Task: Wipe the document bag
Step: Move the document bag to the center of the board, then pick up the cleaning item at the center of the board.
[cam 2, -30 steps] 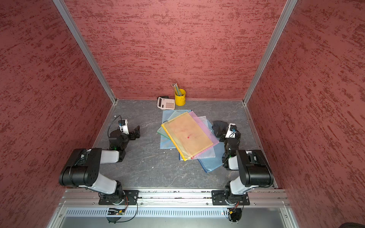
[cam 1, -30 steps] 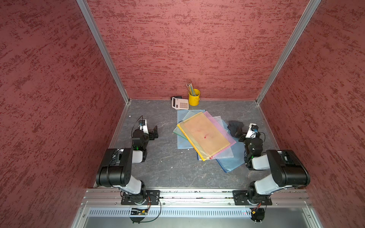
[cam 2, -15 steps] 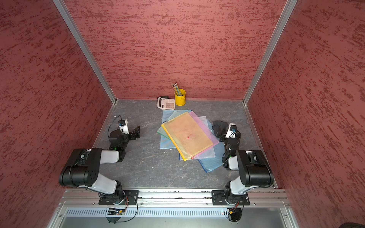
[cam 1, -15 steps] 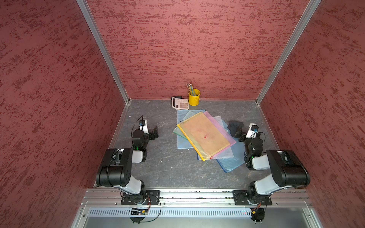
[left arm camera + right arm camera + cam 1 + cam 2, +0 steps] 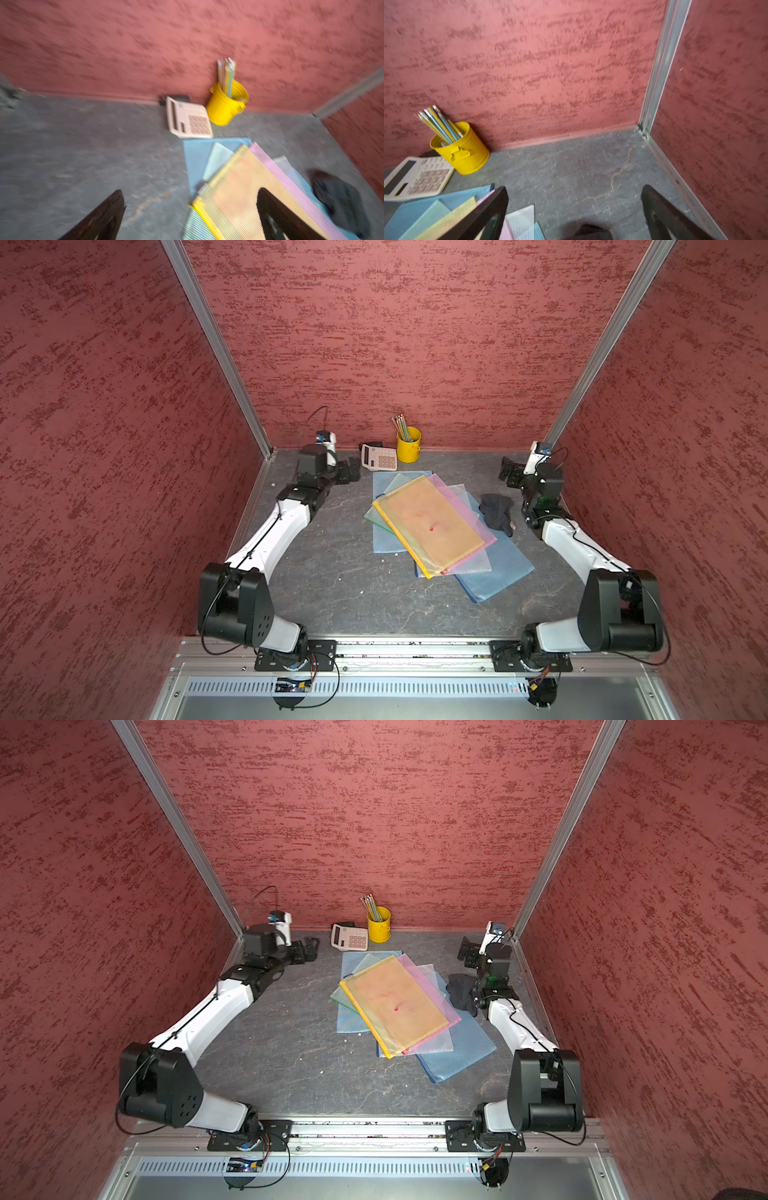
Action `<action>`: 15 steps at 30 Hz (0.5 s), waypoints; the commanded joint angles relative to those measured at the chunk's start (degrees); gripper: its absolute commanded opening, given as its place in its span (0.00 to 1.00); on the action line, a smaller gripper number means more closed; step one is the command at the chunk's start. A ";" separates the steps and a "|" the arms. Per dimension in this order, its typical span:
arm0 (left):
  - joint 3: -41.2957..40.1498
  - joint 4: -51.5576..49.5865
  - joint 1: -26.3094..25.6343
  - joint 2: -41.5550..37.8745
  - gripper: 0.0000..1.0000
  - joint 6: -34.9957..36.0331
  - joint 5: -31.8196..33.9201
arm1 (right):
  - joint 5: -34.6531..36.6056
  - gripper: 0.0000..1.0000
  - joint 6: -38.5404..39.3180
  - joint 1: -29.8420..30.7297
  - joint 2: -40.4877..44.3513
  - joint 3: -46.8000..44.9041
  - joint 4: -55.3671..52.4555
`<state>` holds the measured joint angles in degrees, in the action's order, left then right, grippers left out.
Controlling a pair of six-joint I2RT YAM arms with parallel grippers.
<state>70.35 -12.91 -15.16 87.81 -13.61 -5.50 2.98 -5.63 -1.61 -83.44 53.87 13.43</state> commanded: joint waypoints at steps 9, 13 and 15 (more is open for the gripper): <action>3.77 -16.07 -8.47 16.82 0.97 -19.88 -10.57 | -0.48 0.99 -3.16 2.84 -8.04 1.45 -21.01; 3.73 -14.26 -8.59 19.17 0.95 -22.01 -12.19 | 2.79 0.99 -3.38 4.54 -11.18 2.30 -22.68; 4.50 -13.27 -8.59 20.72 0.94 -22.66 -12.96 | 3.30 0.99 -3.92 4.68 -12.32 2.34 -22.43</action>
<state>73.17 -27.79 -23.59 106.08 -33.56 -16.45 3.36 -8.43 2.48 -94.61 54.59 -7.11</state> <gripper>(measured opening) 0.940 0.992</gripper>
